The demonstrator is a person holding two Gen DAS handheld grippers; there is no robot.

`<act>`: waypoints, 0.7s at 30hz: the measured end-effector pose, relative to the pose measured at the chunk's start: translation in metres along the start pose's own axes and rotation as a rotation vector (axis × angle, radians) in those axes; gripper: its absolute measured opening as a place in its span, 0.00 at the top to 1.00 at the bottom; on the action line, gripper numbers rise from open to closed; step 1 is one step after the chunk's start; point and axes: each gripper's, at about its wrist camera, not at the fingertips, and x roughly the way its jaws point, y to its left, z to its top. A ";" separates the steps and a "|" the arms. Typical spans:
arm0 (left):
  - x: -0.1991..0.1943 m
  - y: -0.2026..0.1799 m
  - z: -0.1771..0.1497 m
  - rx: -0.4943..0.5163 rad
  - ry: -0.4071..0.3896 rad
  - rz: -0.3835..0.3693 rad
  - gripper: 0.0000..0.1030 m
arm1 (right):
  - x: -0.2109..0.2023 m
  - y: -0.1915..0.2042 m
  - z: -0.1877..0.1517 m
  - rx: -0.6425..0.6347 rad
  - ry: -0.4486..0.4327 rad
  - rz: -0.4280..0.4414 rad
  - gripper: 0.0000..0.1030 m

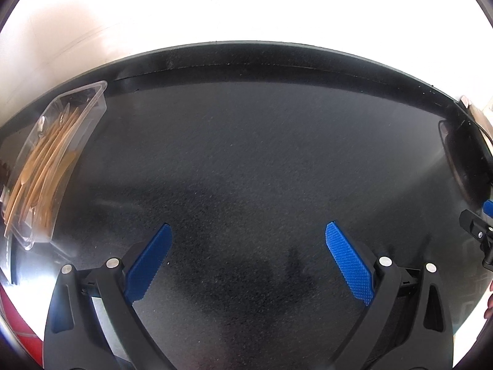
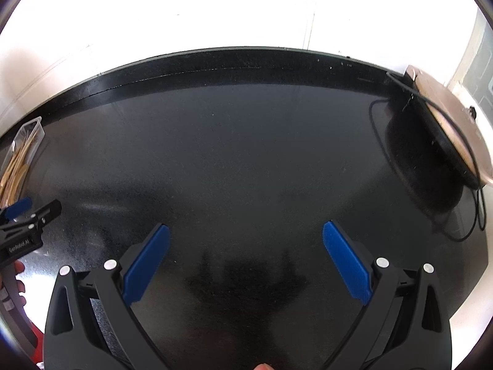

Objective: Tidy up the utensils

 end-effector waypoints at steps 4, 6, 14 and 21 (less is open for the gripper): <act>0.002 -0.006 0.001 0.022 0.013 0.010 0.06 | -0.008 0.003 0.002 -0.005 -0.015 0.004 0.07; 0.004 -0.006 0.000 0.020 0.021 0.017 0.06 | -0.010 0.007 0.002 -0.026 -0.017 0.001 0.07; 0.005 0.006 -0.006 -0.024 0.041 0.032 0.06 | -0.007 0.016 0.000 -0.058 0.011 0.021 0.07; -0.001 0.018 -0.009 -0.068 0.034 0.004 0.06 | -0.002 0.018 0.001 -0.047 0.012 0.032 0.07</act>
